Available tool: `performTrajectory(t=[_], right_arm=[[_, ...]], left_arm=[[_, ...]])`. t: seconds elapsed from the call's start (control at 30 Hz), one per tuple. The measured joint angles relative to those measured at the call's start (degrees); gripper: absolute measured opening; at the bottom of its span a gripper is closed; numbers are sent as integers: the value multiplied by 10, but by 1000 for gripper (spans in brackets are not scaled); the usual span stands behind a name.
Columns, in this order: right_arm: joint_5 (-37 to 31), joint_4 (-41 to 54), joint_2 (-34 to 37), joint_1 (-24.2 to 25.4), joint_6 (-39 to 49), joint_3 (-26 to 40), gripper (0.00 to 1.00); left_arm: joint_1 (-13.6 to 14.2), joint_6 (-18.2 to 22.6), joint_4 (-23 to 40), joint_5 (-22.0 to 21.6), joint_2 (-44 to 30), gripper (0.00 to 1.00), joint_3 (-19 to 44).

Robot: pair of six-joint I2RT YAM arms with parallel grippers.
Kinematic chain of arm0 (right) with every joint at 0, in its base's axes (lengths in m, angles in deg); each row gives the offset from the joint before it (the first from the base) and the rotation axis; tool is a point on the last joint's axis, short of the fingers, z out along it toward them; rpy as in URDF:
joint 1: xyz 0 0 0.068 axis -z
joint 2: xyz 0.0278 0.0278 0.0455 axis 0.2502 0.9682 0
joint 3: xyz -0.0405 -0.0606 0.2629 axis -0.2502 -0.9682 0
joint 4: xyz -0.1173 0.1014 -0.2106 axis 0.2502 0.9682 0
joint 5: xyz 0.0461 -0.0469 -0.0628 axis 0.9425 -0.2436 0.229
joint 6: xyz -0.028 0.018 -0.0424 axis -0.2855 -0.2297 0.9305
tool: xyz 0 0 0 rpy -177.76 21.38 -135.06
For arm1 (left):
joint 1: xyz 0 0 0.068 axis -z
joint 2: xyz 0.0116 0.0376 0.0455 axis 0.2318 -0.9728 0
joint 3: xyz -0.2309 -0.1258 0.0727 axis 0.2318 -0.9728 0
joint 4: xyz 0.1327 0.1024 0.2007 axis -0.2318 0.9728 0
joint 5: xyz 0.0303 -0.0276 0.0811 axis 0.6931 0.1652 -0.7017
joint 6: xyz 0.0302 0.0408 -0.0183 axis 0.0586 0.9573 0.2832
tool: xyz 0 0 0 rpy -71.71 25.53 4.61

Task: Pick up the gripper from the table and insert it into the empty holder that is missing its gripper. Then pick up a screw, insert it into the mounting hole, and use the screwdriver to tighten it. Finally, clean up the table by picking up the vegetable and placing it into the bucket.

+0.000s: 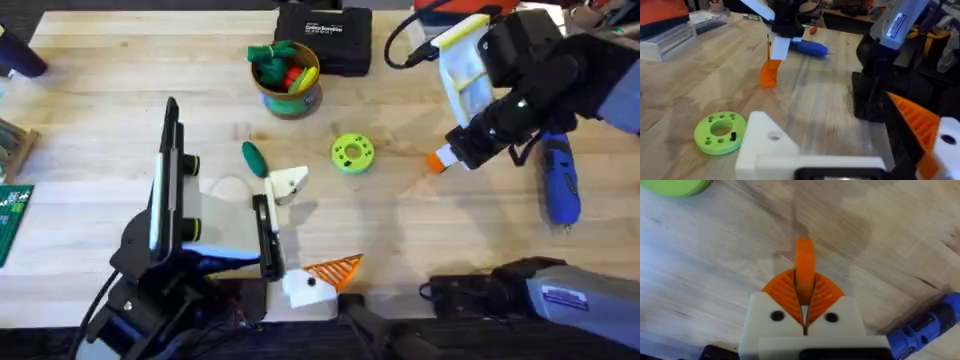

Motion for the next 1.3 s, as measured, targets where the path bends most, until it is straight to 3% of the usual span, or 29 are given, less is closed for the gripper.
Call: performTrajectory(t=[0.13,0.33,0.6,0.73,1.03,1.3], right_arm=[[0,1,-25,0,-13,0,15],[16,3,-157,1,-62,0,15],[130,-15,-366,16,-192,-6,15],[232,-71,-431,16,-285,-64,15],[505,-277,-446,16,-520,-261,14],[586,-305,-446,16,-620,-330,14]], left_arm=[[0,0,0,0,0,986,0],[0,0,0,0,0,985,0],[0,0,0,0,0,985,0],[0,-2,0,0,0,985,0],[0,-2,0,0,0,985,0],[0,-2,0,0,0,985,0]])
